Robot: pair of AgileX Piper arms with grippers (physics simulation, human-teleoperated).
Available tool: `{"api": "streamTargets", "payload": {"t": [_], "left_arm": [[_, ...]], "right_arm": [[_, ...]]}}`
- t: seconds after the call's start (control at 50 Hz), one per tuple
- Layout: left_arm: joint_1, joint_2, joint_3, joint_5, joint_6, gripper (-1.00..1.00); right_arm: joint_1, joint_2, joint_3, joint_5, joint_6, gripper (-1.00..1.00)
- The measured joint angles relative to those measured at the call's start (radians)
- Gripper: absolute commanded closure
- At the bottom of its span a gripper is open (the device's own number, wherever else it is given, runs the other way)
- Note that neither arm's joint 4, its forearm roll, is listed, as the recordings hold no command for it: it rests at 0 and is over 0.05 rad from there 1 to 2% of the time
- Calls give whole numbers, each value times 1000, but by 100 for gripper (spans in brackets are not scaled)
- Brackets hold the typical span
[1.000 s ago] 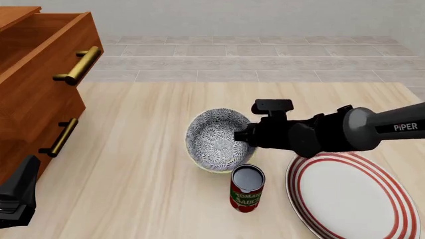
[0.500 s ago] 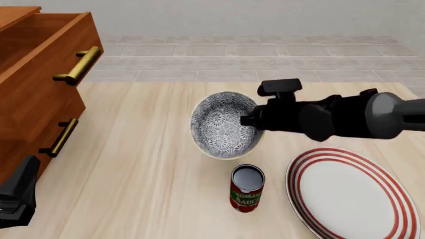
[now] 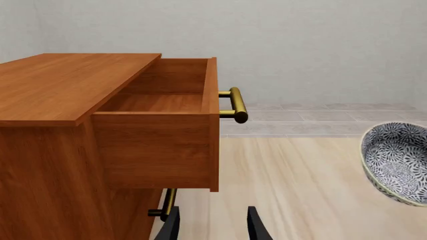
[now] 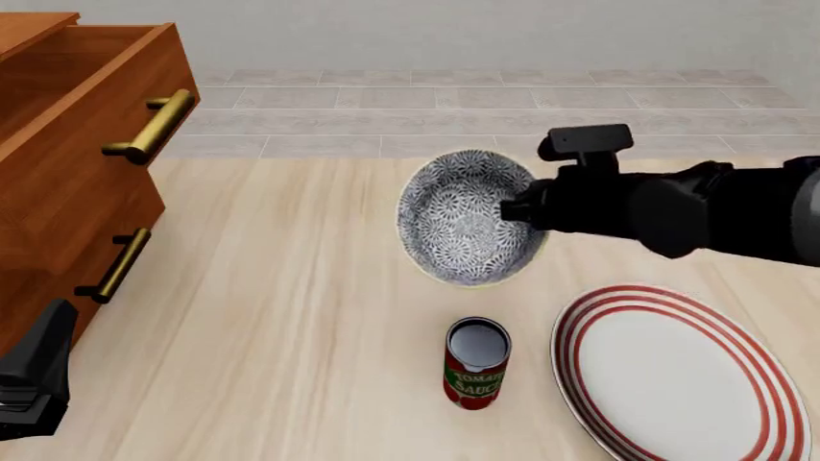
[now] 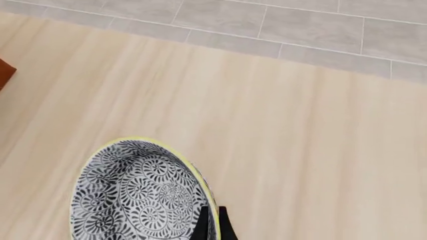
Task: Put the bowl on the plate.
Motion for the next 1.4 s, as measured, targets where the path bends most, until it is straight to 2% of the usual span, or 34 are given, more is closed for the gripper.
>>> {"api": "streamTargets", "payload": {"t": [0.74, 1.4], "left_arm": [[0, 0, 0, 0, 0, -100], [0, 0, 0, 0, 0, -100]], "right_arm": [[-222, -352, 268, 70, -4, 100], [-400, -682, 486, 187, 30, 100]]}}
